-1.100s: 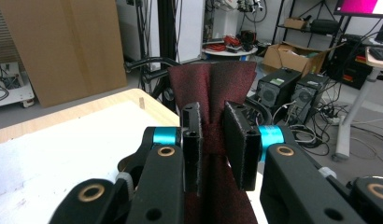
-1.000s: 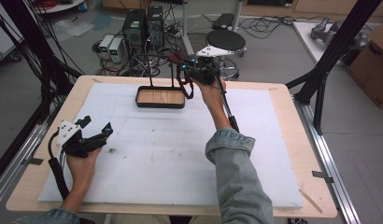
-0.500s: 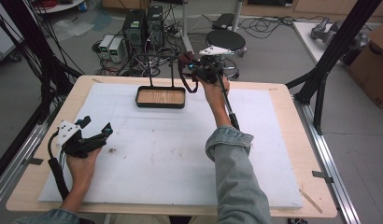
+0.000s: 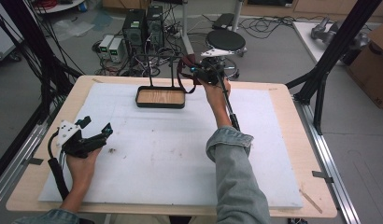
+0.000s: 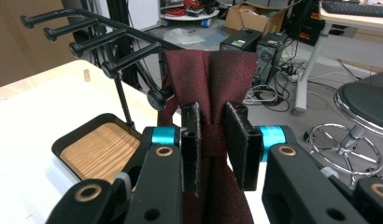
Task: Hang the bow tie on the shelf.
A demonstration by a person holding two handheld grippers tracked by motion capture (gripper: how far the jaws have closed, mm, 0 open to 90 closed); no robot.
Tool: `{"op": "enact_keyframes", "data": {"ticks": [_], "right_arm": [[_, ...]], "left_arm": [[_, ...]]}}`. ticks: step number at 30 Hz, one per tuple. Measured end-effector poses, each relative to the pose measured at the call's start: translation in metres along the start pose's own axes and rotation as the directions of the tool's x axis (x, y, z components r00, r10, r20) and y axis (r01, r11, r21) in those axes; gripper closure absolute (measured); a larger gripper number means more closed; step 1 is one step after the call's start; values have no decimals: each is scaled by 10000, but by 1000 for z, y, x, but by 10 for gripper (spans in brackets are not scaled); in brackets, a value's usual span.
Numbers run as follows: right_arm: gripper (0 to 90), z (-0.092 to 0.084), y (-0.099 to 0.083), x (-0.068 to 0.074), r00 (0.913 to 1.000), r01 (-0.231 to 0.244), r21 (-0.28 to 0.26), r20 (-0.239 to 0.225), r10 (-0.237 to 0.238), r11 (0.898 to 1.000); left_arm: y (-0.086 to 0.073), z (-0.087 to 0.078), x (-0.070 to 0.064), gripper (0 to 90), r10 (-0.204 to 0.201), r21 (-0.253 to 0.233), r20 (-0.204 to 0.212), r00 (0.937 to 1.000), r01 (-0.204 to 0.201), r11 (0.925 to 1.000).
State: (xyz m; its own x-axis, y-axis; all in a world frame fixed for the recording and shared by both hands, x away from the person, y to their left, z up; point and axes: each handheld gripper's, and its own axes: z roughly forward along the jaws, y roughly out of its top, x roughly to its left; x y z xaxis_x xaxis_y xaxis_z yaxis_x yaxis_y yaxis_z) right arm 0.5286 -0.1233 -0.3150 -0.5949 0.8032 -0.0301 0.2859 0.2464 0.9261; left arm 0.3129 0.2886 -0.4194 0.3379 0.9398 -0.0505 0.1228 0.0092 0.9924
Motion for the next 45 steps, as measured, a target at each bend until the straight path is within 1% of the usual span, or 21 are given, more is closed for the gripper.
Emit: {"op": "enact_keyframes", "data": {"ticks": [3,11,13,18,26,32,34,38,40,43,45], "right_arm": [[751,0,0,1,10000,-23,52,24,23,10000],[737,-1,1,2,9999,102,40,84,-103,9999],[730,-2,2,2,9998,158,-37,131,-157,9999],[708,-11,6,0,9998,96,-264,157,-92,9996],[660,-31,13,-4,9996,169,-717,237,-152,9973],[631,-50,17,-11,9993,107,-1052,354,-70,9944],[625,-57,18,-14,9992,55,-1087,398,-12,9941],[614,-70,19,-19,9987,152,-1251,510,-89,9920],[597,-77,20,-22,9985,152,-1330,550,-80,9910],[541,-87,21,-25,9983,125,-1414,577,-44,9899],[527,-94,22,-27,9980,193,-1467,623,-102,9890]], "left_arm": [[0,0,0,147,-5,1,-3,10000,5,10000],[0,0,0,147,5,21,-14,10000,-5,10000],[0,0,0,147,-13,9,-5,10000,13,10000],[0,0,0,147,28,47,-6,10000,-28,10000],[0,1,0,147,-3,3,-30,10000,3,10000],[-1,0,0,147,34,52,-70,10000,-34,10000],[-1,0,0,147,52,65,-76,10000,-52,10000],[-1,1,0,147,11,72,-99,10000,-10,10000],[-1,1,0,147,28,52,-110,9999,-28,10000],[-1,1,0,146,27,58,-107,9999,-27,10000],[-1,1,-1,147,27,36,-104,9999,-27,10000]]}}
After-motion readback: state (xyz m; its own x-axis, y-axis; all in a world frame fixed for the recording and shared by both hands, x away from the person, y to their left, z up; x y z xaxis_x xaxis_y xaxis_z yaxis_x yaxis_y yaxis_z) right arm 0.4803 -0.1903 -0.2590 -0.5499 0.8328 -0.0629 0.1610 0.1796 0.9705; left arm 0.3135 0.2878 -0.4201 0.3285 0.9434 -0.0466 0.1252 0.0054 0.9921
